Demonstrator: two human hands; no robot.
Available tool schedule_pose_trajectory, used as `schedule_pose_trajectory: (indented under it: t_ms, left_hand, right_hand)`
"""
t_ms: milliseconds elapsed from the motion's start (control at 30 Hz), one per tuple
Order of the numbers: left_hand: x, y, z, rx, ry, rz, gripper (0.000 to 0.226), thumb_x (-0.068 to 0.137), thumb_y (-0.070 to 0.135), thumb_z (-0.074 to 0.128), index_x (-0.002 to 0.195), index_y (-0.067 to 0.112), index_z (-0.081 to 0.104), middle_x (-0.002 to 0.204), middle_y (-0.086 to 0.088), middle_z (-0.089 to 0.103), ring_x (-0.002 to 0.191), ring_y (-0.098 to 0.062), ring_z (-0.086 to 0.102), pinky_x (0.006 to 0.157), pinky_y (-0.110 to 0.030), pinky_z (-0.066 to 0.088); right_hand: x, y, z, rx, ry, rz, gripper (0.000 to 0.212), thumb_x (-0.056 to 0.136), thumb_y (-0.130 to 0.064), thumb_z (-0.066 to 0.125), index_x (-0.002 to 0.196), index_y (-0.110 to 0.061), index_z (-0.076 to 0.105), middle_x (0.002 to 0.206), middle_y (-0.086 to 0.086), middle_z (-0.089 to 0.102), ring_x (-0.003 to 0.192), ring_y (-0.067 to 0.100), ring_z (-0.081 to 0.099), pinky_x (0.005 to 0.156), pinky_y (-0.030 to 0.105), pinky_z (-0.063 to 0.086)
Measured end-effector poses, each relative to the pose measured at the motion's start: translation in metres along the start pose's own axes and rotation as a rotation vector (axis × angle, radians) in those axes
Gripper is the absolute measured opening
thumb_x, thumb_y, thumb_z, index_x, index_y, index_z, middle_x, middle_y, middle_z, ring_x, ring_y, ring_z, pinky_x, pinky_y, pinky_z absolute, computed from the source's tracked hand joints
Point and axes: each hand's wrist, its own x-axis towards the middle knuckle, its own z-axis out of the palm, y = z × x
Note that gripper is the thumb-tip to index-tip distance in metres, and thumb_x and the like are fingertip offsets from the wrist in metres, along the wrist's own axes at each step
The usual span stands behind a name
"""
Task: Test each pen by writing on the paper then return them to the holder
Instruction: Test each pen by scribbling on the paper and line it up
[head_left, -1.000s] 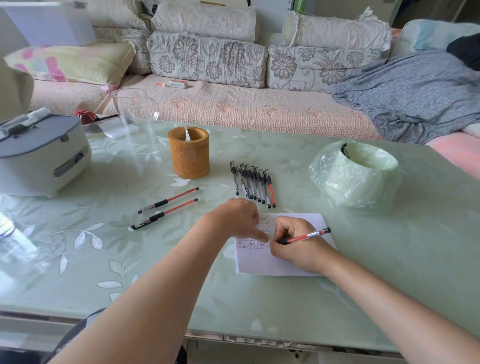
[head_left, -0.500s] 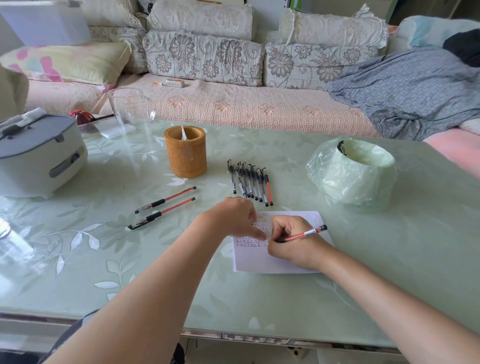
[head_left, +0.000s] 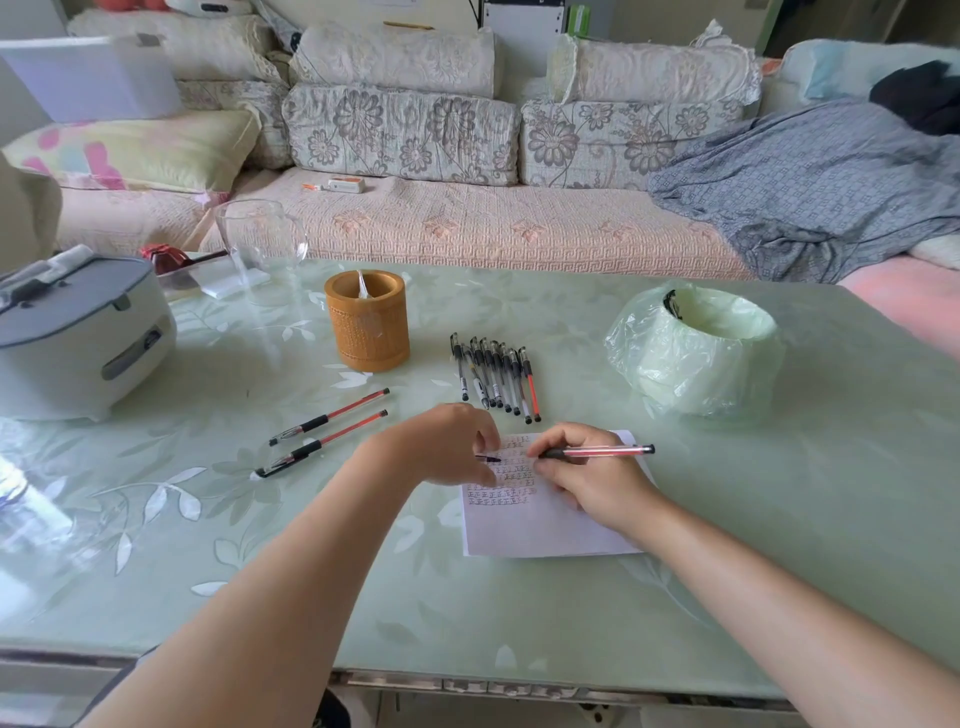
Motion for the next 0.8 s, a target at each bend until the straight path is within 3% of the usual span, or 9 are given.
schedule_pose_trajectory:
  t_ms: [133, 267, 333, 433, 533, 600, 700, 800]
  left_hand:
    - [-0.004, -0.003, -0.002, 0.042, 0.02, 0.007, 0.022, 0.082, 0.029, 0.074, 0.103, 0.026, 0.067, 0.095, 0.011, 0.06, 0.089, -0.011, 0.058, 0.077, -0.025, 0.048]
    - [-0.006, -0.003, -0.002, 0.024, 0.038, -0.01, 0.012, 0.088, 0.024, 0.068, 0.1, 0.026, 0.07, 0.091, 0.014, 0.061, 0.085, -0.008, 0.059, 0.074, -0.021, 0.047]
    - [-0.006, -0.002, -0.003, 0.008, 0.05, -0.027, 0.013, 0.092, 0.022, 0.061, 0.1, 0.026, 0.071, 0.095, 0.013, 0.063, 0.086, -0.007, 0.061, 0.078, -0.024, 0.051]
    - [-0.006, 0.0, -0.006, 0.01, 0.099, -0.047, 0.016, 0.097, 0.024, 0.053, 0.103, 0.027, 0.068, 0.097, 0.008, 0.067, 0.083, -0.013, 0.064, 0.074, -0.031, 0.055]
    - [-0.004, 0.002, -0.008, -0.135, 0.151, -0.051, 0.014, 0.099, 0.021, 0.049, 0.101, 0.023, 0.063, 0.089, 0.006, 0.07, 0.068, -0.011, 0.069, 0.056, -0.024, 0.046]
    - [-0.003, 0.003, -0.009, -0.227, 0.174, -0.043, 0.014, 0.097, 0.016, 0.051, 0.1, 0.021, 0.063, 0.085, 0.005, 0.07, 0.067, -0.01, 0.068, 0.056, -0.022, 0.043]
    - [-0.002, 0.005, -0.01, -0.285, 0.187, -0.039, 0.012, 0.094, 0.011, 0.057, 0.101, 0.018, 0.063, 0.082, 0.004, 0.069, 0.069, -0.011, 0.065, 0.061, -0.022, 0.045]
    - [-0.002, 0.006, -0.01, -0.297, 0.193, -0.035, 0.009, 0.092, 0.009, 0.061, 0.097, 0.016, 0.063, 0.079, 0.005, 0.067, 0.067, -0.007, 0.063, 0.055, -0.012, 0.042]
  right_hand:
    - [0.003, -0.002, -0.005, 0.02, 0.006, 0.069, 0.037, 0.099, 0.001, 0.044, 0.104, -0.022, 0.073, 0.078, 0.005, 0.061, 0.055, 0.018, 0.056, 0.043, 0.027, 0.042]
    - [0.007, -0.011, -0.007, 0.138, -0.052, 0.073, 0.043, 0.101, 0.007, 0.035, 0.133, -0.012, 0.057, 0.097, 0.012, 0.058, 0.058, 0.016, 0.06, 0.042, 0.03, 0.049]
    - [0.009, -0.016, -0.009, 0.187, -0.055, 0.078, 0.044, 0.103, 0.005, 0.03, 0.135, -0.009, 0.055, 0.103, 0.013, 0.057, 0.064, 0.022, 0.063, 0.047, 0.034, 0.052]
    - [0.011, -0.022, -0.014, 0.181, -0.057, 0.045, 0.043, 0.102, 0.004, 0.026, 0.12, -0.008, 0.063, 0.099, 0.013, 0.051, 0.061, 0.025, 0.062, 0.051, 0.035, 0.054]
    - [0.013, -0.026, -0.017, -0.032, -0.001, -0.034, 0.034, 0.099, -0.001, 0.04, 0.113, -0.024, 0.059, 0.094, 0.009, 0.054, 0.053, 0.018, 0.054, 0.048, 0.031, 0.049]
    - [0.017, -0.025, -0.019, -0.242, 0.039, -0.097, 0.035, 0.093, -0.009, 0.058, 0.112, -0.037, 0.055, 0.093, 0.003, 0.06, 0.057, 0.012, 0.051, 0.059, 0.029, 0.049]
    - [0.019, -0.022, -0.022, -0.464, 0.083, -0.138, 0.026, 0.084, -0.021, 0.073, 0.103, -0.037, 0.066, 0.087, -0.014, 0.065, 0.061, -0.003, 0.052, 0.072, 0.023, 0.044]
    - [0.016, -0.023, -0.023, -0.772, 0.103, -0.204, 0.016, 0.087, -0.029, 0.069, 0.102, -0.034, 0.071, 0.097, -0.017, 0.067, 0.072, -0.006, 0.051, 0.072, 0.023, 0.039]
